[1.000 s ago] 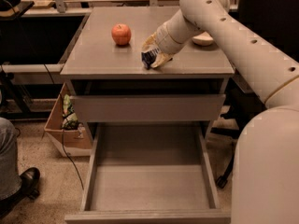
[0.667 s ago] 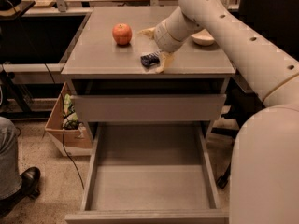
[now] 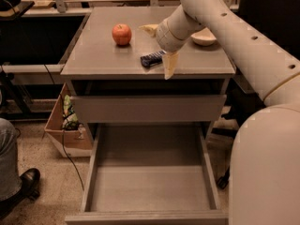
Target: Pick rxbar blueberry from middle drawer and place on counter
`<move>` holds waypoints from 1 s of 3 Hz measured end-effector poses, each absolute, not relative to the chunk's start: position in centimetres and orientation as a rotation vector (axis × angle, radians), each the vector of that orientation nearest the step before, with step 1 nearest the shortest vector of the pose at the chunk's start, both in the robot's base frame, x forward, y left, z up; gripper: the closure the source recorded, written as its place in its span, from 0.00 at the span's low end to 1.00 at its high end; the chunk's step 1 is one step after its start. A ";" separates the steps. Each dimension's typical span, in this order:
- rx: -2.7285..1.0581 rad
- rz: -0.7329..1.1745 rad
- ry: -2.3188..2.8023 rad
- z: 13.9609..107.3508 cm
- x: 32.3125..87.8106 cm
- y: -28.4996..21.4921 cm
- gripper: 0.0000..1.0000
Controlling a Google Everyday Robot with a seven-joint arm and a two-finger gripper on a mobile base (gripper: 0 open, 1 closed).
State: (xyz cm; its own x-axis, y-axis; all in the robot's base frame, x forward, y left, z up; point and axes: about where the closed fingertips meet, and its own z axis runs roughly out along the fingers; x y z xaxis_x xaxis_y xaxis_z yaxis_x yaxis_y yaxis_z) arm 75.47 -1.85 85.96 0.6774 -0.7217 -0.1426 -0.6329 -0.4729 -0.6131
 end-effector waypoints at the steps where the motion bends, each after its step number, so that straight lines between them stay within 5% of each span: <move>1: -2.148 -0.140 1.049 89.3 69.6 -4.7 0.00; 3: -1.934 -0.175 1.123 93.3 58.2 -11.3 0.00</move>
Offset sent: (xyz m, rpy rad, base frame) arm -0.2025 -0.1191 0.0984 0.2677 -0.0865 -0.1445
